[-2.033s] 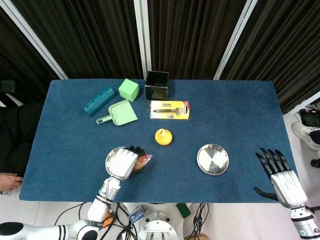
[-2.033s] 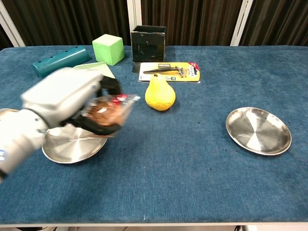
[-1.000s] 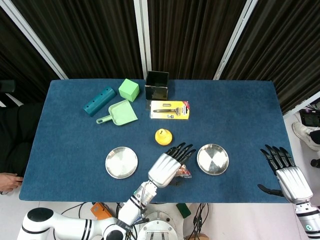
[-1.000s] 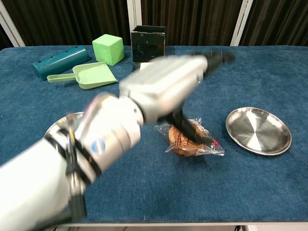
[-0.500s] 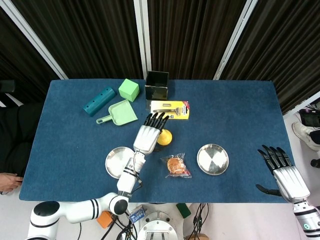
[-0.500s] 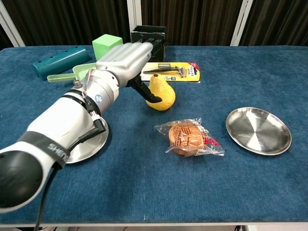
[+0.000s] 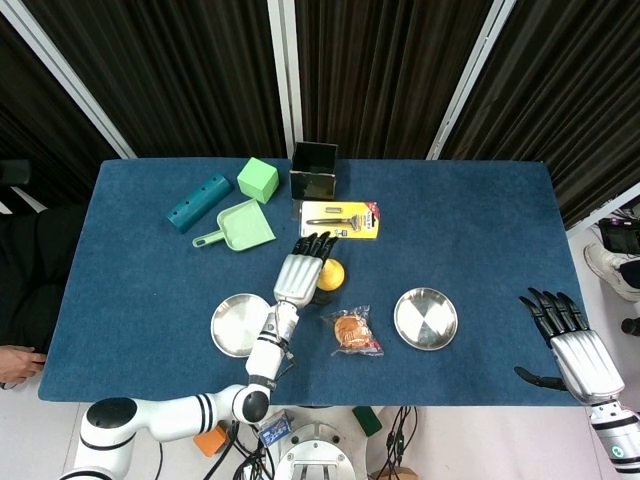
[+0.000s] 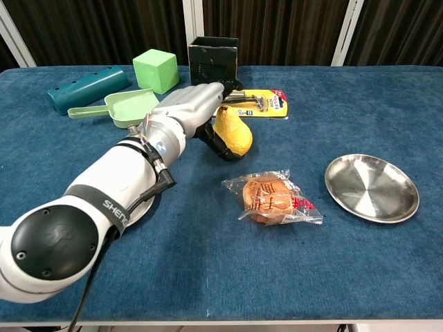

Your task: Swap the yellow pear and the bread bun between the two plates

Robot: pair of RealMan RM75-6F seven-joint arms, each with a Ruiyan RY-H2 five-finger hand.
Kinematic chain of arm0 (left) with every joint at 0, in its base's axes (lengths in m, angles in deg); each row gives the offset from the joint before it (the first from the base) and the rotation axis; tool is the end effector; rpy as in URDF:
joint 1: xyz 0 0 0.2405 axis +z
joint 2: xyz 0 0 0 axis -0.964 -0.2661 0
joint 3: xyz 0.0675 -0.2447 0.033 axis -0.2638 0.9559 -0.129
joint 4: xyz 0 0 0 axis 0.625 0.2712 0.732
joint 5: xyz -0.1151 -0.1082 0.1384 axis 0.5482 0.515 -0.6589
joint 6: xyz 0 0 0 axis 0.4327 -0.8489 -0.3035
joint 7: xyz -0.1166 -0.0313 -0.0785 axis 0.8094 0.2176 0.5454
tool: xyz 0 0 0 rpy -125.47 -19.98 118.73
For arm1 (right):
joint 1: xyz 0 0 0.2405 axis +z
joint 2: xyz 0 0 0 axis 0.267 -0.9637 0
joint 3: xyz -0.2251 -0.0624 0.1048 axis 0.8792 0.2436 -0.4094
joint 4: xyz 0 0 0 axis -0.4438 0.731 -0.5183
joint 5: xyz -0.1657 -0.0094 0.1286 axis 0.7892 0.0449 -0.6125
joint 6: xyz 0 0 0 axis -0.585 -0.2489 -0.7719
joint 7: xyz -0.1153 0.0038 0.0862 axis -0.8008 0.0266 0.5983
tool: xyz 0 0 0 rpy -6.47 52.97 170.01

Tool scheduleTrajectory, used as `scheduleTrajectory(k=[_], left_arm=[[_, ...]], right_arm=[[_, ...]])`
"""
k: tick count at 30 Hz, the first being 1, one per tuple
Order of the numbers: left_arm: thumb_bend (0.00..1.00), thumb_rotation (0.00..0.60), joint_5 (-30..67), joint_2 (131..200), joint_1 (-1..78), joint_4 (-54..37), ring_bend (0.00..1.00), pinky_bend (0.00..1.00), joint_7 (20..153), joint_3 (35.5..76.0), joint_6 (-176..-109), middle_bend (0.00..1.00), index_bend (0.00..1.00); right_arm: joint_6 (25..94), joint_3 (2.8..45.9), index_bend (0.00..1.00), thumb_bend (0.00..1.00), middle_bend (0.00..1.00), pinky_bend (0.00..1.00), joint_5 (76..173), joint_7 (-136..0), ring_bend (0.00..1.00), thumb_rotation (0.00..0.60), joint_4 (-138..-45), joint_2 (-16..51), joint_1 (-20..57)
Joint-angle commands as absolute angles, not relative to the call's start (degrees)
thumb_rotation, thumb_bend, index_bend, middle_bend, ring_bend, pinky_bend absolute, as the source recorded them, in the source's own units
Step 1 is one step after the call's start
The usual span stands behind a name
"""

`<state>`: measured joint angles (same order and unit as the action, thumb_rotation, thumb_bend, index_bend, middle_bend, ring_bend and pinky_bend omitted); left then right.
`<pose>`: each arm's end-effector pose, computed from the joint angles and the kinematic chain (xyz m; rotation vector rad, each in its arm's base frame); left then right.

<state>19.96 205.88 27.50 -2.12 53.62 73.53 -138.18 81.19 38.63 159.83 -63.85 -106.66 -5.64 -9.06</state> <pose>-0.0360 0.3306 -0.1307 -1.6849 -1.0849 -1.0786 -0.3044 -0.1612 0.1578 1.6523 -0.8843 0.9308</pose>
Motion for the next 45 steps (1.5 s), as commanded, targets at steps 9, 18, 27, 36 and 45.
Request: scheduleTrajectory(k=[9,18,27,36,45], left_arm=[[0.10,0.600,20.35,208.86,25.41,2.92,0.34,0.41,55.69,73.34,-141.13,0.38,0.39],[0.19,0.600,17.98,207.52,26.27,-0.01,0.49,0.54,57.05,71.46,-144.07,0.55,0.55],[0.20,0.600,11.05,188.26,36.23,-24.74,0.49,0.54,52.03,62.97,-152.70,0.55,0.55],[0.19,0.600,7.10,175.01,46.18,-33.58,0.49,0.54,56.23,51.78,-156.55,0.55,0.55],[0.14,0.600,3.25,177.09,48.20,-28.97,0.49,0.54,59.42,48.08,-155.44,0.54,0.55]], right_arm=[[81.26,38.38,0.00,0.26,0.00,0.00,159.76,-63.12,0.00,0.518,-106.50,-5.83,-9.09],[81.32,38.19,0.00,0.26,0.00,0.00,159.67,-63.13,0.00,0.517,-106.41,-5.84,-9.17],[81.17,38.15,0.00,0.26,0.00,0.00,159.48,-63.98,0.00,0.518,-106.39,-5.64,-9.35],[80.89,38.32,0.00,0.26,0.00,0.00,159.92,-67.35,0.00,0.518,-107.72,-4.72,-9.60],[79.65,38.22,0.00,0.26,0.00,0.00,159.47,-69.17,0.00,0.518,-108.24,-4.24,-9.28]])
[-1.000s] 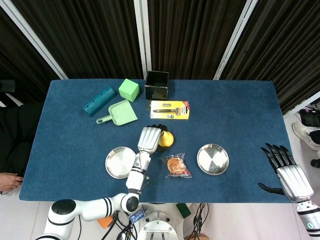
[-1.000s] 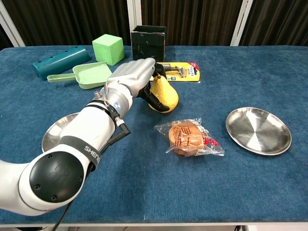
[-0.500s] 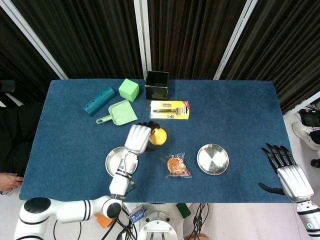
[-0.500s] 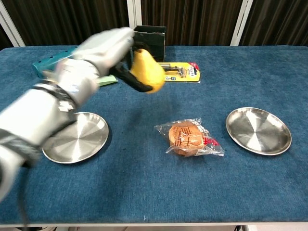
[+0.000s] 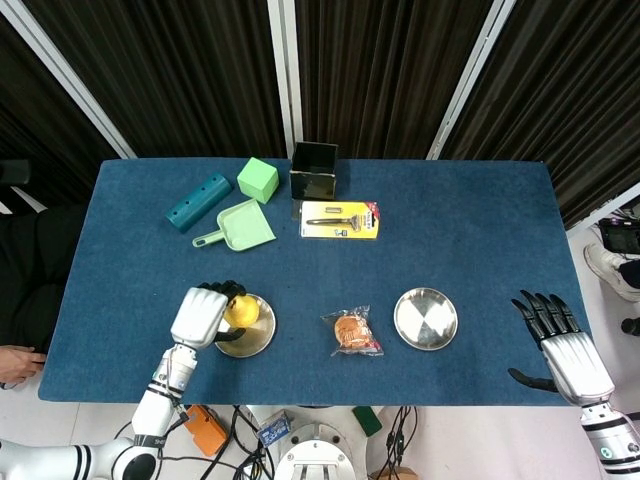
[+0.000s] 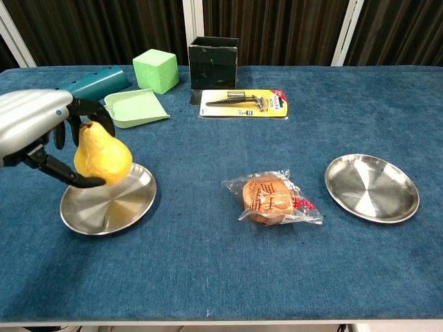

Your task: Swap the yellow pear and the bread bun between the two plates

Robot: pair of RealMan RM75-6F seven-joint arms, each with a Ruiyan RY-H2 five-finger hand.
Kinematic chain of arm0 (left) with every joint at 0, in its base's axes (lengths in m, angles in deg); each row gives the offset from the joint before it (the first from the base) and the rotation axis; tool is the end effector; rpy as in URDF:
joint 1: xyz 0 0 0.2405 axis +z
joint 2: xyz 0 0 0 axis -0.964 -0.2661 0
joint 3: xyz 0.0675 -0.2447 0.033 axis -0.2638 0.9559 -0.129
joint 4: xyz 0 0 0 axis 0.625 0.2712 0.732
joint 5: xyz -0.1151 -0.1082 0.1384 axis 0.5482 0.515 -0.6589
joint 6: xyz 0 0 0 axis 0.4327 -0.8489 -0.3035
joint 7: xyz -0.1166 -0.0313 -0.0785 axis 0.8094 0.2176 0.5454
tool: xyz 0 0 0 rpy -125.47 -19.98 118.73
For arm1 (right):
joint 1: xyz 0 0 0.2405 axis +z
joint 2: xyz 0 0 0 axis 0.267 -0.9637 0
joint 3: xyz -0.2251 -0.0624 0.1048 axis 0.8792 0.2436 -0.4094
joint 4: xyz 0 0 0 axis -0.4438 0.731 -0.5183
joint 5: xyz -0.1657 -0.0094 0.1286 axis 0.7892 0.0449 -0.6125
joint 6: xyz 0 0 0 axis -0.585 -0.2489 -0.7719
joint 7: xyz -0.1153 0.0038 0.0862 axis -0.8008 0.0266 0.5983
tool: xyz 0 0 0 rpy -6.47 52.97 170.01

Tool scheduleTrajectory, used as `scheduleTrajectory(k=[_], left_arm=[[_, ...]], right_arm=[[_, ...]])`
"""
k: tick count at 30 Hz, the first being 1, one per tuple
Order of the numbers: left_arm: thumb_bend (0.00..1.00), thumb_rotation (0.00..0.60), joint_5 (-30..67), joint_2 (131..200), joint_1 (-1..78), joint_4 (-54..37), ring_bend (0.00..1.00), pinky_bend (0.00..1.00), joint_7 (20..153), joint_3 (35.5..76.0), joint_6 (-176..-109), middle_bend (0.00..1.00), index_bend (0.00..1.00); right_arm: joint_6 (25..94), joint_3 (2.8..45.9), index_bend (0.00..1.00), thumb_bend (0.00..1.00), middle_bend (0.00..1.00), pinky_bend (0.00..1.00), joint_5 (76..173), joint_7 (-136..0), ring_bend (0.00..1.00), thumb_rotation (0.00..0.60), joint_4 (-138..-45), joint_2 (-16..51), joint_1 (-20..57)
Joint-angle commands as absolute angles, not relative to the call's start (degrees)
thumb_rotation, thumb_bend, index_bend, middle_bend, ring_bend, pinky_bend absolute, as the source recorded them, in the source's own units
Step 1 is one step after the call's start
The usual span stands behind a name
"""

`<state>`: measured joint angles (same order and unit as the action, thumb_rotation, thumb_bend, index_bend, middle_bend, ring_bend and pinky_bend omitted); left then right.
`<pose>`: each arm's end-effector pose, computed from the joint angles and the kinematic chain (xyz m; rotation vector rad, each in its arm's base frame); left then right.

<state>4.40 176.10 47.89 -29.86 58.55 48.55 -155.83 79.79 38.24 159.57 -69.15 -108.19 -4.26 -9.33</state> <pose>-0.1685 0.2412 -0.0175 -1.7102 -0.9037 -1.0053 -0.2993 -0.1603 0.1458 1.6696 -0.8557 0.8907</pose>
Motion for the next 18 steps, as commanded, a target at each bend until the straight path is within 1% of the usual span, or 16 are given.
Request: scheduleTrajectory(k=[1,2,4,5,6,8,12,15,18], left_arm=[[0.13,0.600,2.89,177.35,48.19,-28.64,0.49,0.54,59.48,48.00,-155.27,0.54,0.54],[0.11,0.600,2.74,177.56,48.19,-28.32,0.48,0.54,59.37,47.90,-154.97,0.52,0.51],[0.08,0.600,3.08,177.62,48.11,-27.82,0.43,0.48,58.52,47.66,-153.83,0.47,0.44],[0.07,0.600,3.23,177.62,48.09,-27.76,0.38,0.44,58.39,47.63,-153.40,0.42,0.40],[0.05,0.600,3.32,177.55,48.12,-27.77,0.34,0.41,58.38,47.53,-152.92,0.38,0.38],[0.03,0.600,3.12,177.27,48.20,-27.89,0.29,0.40,58.13,47.19,-152.31,0.32,0.34],[0.00,0.600,2.66,176.43,48.45,-28.80,0.16,0.35,57.43,46.82,-151.89,0.20,0.20],[0.00,0.600,1.02,174.86,49.17,-30.82,0.14,0.34,57.98,46.04,-152.70,0.18,0.17],[0.00,0.600,-1.64,172.35,50.43,-33.41,0.13,0.34,57.99,44.51,-154.56,0.18,0.17]], right_arm=[[79.60,38.21,0.00,0.26,0.00,0.00,159.44,-69.15,0.00,0.518,-108.25,-4.26,-9.26],[79.59,38.21,0.00,0.26,0.00,0.00,159.42,-69.13,0.00,0.517,-108.25,-4.28,-9.26],[79.73,38.20,0.00,0.26,0.00,0.00,159.52,-69.06,0.00,0.517,-108.22,-4.32,-9.29],[79.81,38.21,0.00,0.26,0.00,0.00,159.59,-69.04,0.00,0.518,-108.18,-4.33,-9.32],[79.94,38.21,0.00,0.26,0.00,0.00,159.66,-69.04,0.00,0.517,-108.13,-4.33,-9.36],[79.94,38.22,0.00,0.26,0.00,0.00,159.68,-69.02,0.00,0.517,-108.04,-4.29,-9.37],[79.38,38.23,0.00,0.26,0.00,0.00,159.89,-69.46,0.00,0.518,-107.90,-3.90,-9.04],[78.04,38.38,0.00,0.26,0.00,0.00,160.76,-70.78,0.00,0.518,-108.05,-3.19,-8.14],[76.14,38.48,0.00,0.26,0.00,0.00,162.13,-71.96,0.00,0.517,-109.00,-2.61,-6.59]])
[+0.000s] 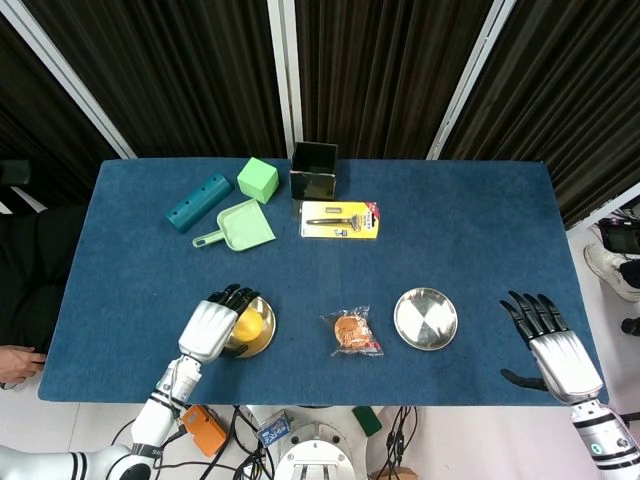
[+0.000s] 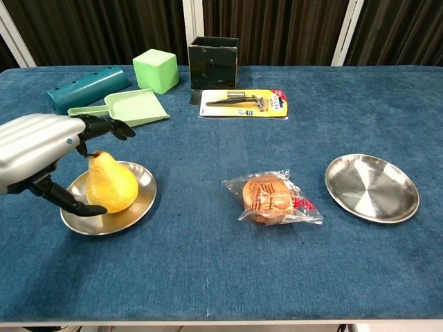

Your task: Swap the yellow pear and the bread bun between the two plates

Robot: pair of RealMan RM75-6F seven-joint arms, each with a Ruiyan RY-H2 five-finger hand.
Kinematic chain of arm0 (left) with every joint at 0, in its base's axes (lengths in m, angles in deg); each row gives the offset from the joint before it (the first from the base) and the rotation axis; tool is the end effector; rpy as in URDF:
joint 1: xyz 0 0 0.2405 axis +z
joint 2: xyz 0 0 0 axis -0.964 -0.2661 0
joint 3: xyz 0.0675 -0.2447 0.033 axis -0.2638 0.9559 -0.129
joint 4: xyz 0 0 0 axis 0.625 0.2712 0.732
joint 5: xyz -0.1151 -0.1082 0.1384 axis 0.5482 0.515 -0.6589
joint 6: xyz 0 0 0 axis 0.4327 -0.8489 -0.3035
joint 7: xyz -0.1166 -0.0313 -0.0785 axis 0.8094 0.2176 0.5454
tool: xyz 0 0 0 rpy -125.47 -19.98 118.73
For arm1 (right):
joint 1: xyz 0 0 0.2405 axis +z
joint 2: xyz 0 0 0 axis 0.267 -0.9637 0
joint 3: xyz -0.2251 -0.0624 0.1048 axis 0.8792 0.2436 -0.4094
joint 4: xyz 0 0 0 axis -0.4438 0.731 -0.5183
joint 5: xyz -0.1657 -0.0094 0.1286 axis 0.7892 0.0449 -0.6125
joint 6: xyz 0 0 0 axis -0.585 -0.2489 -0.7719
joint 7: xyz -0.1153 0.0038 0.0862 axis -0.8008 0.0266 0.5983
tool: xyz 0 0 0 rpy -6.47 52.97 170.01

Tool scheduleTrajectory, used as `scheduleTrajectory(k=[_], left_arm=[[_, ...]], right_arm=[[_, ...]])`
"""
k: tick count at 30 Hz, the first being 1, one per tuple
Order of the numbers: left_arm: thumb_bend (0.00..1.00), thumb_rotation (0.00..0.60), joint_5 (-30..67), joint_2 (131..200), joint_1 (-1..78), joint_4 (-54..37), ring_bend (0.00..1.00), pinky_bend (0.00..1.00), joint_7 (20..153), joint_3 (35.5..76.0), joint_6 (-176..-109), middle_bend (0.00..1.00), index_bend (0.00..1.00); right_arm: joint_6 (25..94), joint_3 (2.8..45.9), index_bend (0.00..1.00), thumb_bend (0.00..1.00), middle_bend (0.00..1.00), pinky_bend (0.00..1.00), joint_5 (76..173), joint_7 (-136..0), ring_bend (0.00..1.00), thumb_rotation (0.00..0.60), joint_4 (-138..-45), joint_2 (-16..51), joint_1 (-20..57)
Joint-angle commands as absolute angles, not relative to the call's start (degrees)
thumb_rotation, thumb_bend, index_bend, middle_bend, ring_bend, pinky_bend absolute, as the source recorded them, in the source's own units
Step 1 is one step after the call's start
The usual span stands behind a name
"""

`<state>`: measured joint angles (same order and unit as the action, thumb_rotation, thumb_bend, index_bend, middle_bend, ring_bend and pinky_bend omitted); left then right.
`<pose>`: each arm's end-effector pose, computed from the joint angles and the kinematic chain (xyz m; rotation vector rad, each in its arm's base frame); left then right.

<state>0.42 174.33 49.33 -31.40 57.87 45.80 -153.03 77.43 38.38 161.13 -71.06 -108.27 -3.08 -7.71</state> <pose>-0.1707 0.2224 -0.0215 -1.8235 -0.8827 -0.9781 -0.2920 -0.1661 0.1321 1.7398 -0.8365 0.8859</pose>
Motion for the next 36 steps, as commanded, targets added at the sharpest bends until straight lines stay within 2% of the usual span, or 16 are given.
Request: scheduleTrajectory(k=[1,4,7,9,13,18,26,28,30,32,36], left_arm=[[0.00,0.600,-3.59,170.68,51.29,-34.76,0.13,0.34,57.85,43.44,-156.16,0.17,0.17],[0.00,0.600,-8.47,166.49,53.84,-37.07,0.13,0.34,58.98,41.00,-160.72,0.17,0.17],[0.00,0.600,-11.82,162.39,57.28,-37.69,0.12,0.34,61.64,39.09,-166.19,0.17,0.17],[0.00,0.600,-12.36,160.61,59.32,-37.14,0.11,0.33,64.16,38.64,-168.77,0.16,0.17],[0.00,0.600,-11.73,158.85,61.85,-35.49,0.10,0.32,68.64,38.41,-170.44,0.15,0.17],[0.00,0.600,-11.85,158.09,63.30,-33.74,0.10,0.32,71.28,38.64,-170.12,0.15,0.17],[0.00,0.600,-11.86,157.39,64.15,-33.19,0.10,0.31,72.57,40.17,-168.92,0.15,0.17],[0.00,0.600,-11.37,157.29,64.35,-33.12,0.10,0.31,72.79,40.66,-168.43,0.15,0.17],[0.00,0.600,-11.02,157.18,64.52,-33.23,0.10,0.31,73.18,41.05,-168.06,0.15,0.17],[0.00,0.600,-10.81,157.00,64.72,-33.31,0.10,0.31,73.53,41.41,-167.73,0.15,0.17],[0.00,0.600,-11.03,156.75,65.09,-33.37,0.10,0.31,73.94,42.04,-167.47,0.15,0.16]], right_arm=[[74.57,38.50,0.00,0.26,0.00,0.00,163.29,-72.82,0.00,0.518,-110.00,-2.39,-5.25],[68.92,37.67,0.00,0.26,0.00,0.00,163.74,-75.27,0.00,0.518,-113.91,-2.06,-1.36],[59.99,34.82,0.00,0.26,0.00,0.00,160.10,-82.02,0.00,0.517,-118.88,0.14,3.73],[53.68,32.37,0.00,0.26,0.00,0.00,155.61,-87.76,0.00,0.517,-121.15,3.20,7.24],[45.84,28.14,0.00,0.26,0.00,0.00,145.39,-98.94,0.00,0.517,-120.84,11.48,12.76],[41.81,25.91,0.00,0.26,0.00,0.00,132.37,-109.23,0.00,0.517,-117.95,20.65,18.27],[42.83,26.94,0.00,0.27,0.00,0.00,122.47,-116.75,0.00,0.517,-115.81,26.06,23.05],[43.30,27.04,0.01,0.31,0.03,0.02,121.46,-116.96,0.00,0.516,-114.78,27.18,24.02],[43.61,27.13,0.08,0.37,0.09,0.09,120.90,-116.46,0.03,0.515,-114.08,27.97,24.61],[44.08,27.19,0.20,0.41,0.16,0.17,121.19,-115.21,0.08,0.518,-113.45,28.63,25.03],[45.78,27.60,0.52,0.44,0.38,0.43,122.81,-112.38,0.36,0.600,-112.12,29.51,25.07]])
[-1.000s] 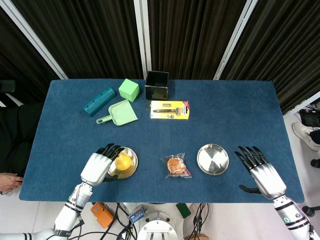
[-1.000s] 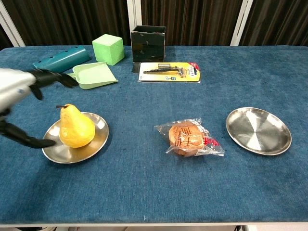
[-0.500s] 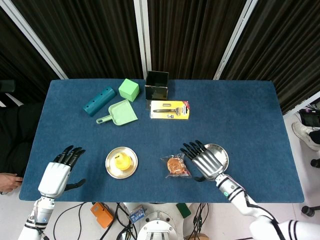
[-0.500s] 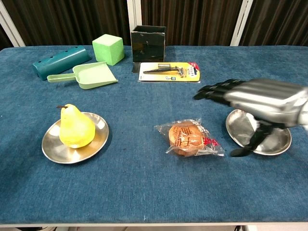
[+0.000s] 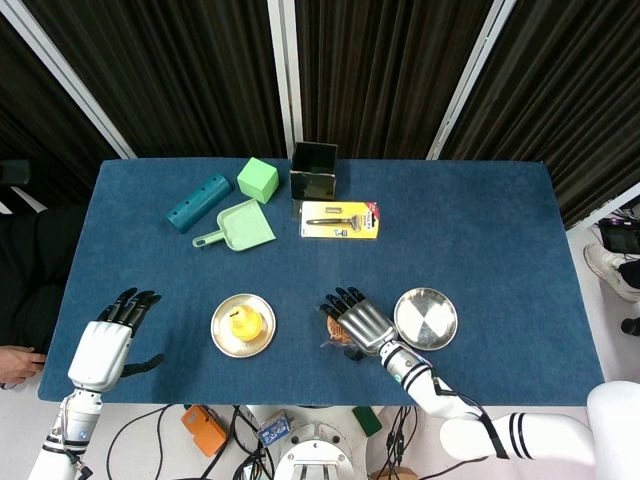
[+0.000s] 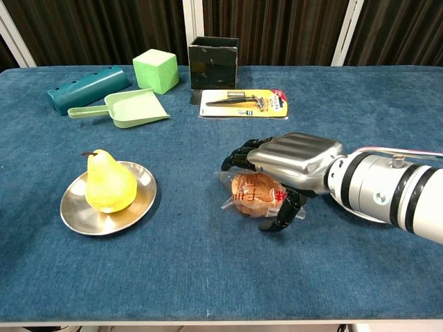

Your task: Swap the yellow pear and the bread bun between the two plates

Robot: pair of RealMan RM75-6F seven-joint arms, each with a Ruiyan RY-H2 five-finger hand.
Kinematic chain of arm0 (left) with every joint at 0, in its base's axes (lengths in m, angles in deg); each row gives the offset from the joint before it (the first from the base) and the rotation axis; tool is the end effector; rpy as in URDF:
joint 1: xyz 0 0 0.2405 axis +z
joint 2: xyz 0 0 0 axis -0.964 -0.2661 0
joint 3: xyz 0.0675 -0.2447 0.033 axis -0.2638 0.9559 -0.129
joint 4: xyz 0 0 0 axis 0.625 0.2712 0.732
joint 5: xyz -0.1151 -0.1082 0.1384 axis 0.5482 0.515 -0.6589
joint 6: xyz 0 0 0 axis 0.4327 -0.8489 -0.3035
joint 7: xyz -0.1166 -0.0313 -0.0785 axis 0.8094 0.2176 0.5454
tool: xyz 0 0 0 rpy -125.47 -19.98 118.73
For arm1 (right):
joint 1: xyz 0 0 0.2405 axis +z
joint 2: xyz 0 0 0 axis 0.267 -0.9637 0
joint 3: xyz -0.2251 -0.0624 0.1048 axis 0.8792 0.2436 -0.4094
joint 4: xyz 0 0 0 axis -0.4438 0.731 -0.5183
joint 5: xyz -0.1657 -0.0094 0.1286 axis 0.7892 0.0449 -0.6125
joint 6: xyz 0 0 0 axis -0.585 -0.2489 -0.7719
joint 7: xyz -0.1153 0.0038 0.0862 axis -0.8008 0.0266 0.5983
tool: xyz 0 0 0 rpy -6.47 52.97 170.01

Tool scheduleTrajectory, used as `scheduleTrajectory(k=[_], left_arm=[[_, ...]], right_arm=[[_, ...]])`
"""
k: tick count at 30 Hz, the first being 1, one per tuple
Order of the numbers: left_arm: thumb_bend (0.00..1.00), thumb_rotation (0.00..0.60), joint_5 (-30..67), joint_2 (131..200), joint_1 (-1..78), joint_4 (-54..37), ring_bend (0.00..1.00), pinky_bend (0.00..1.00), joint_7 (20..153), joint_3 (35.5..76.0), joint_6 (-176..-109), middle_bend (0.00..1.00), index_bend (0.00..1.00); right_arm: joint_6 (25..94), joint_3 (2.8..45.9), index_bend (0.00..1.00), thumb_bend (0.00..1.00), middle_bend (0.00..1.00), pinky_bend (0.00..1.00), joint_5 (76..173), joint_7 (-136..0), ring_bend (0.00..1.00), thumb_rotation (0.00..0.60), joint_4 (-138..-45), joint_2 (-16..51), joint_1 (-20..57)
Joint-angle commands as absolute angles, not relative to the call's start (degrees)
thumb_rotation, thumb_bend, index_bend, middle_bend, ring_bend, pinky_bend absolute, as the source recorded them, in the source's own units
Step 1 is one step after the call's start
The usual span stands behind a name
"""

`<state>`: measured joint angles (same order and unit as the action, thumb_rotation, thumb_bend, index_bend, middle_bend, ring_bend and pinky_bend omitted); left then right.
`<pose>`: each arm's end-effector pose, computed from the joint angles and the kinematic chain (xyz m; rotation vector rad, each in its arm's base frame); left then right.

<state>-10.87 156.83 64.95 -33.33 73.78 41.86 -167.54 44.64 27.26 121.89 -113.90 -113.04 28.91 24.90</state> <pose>-0.2545 0.1671 0.0864 -1.5487 -0.8979 -0.9891 -0.1062 -0.2651 -0.0755 2.2200 -0.8234 0.7591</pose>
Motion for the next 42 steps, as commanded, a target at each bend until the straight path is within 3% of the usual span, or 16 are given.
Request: scheduleTrajectory(k=[1,6,14,18,22,25,31,37,42], left_arm=[[0.00,0.600,-11.13,156.71,65.17,-33.37,0.10,0.31,74.02,42.14,-167.46,0.15,0.17],[0.00,0.600,-11.65,156.58,65.58,-33.39,0.10,0.31,74.47,42.76,-167.35,0.15,0.16],[0.00,0.600,-11.96,156.39,65.87,-33.07,0.10,0.30,75.42,43.57,-166.53,0.15,0.17],[0.00,0.600,-11.83,156.67,65.56,-32.78,0.10,0.30,75.60,44.00,-165.26,0.15,0.16],[0.00,0.600,-11.95,157.25,65.38,-32.60,0.10,0.30,75.25,44.10,-164.21,0.15,0.16],[0.00,0.600,-12.06,157.51,65.55,-32.48,0.10,0.30,74.76,44.09,-163.94,0.15,0.17],[0.00,0.600,-12.18,157.53,65.74,-32.44,0.10,0.30,75.02,44.27,-163.51,0.15,0.16],[0.00,0.600,-13.07,156.87,66.24,-32.45,0.10,0.30,75.95,44.19,-164.10,0.14,0.17],[0.00,0.600,-14.20,155.43,67.05,-32.25,0.09,0.29,78.85,43.65,-165.23,0.13,0.17]], right_arm=[[46.04,27.73,0.58,0.44,0.43,0.48,122.87,-112.12,0.42,0.600,-112.01,29.46,25.10],[48.91,27.61,0.68,0.45,0.51,0.57,125.03,-108.87,0.50,0.600,-113.46,27.41,24.38],[58.30,28.89,0.68,0.45,0.51,0.57,133.86,-102.56,0.50,0.600,-116.44,16.27,19.24],[58.69,30.69,0.66,0.45,0.51,0.57,134.54,-98.43,0.50,0.600,-113.81,11.98,17.01],[56.87,31.80,0.55,0.45,0.50,0.55,135.41,-93.71,0.48,0.600,-111.02,11.77,16.54],[56.23,32.95,0.42,0.45,0.42,0.49,137.20,-91.77,0.42,0.600,-109.02,12.47,16.31],[54.14,34.06,0.03,0.44,0.20,0.29,138.36,-90.44,0.22,0.600,-107.64,12.81,16.58],[51.49,35.39,0.00,0.23,0.02,0.18,137.98,-90.41,0.04,0.600,-111.05,9.64,16.73],[57.05,38.24,0.00,0.16,0.00,0.07,144.18,-88.04,0.00,0.600,-115.97,4.59,13.34]])
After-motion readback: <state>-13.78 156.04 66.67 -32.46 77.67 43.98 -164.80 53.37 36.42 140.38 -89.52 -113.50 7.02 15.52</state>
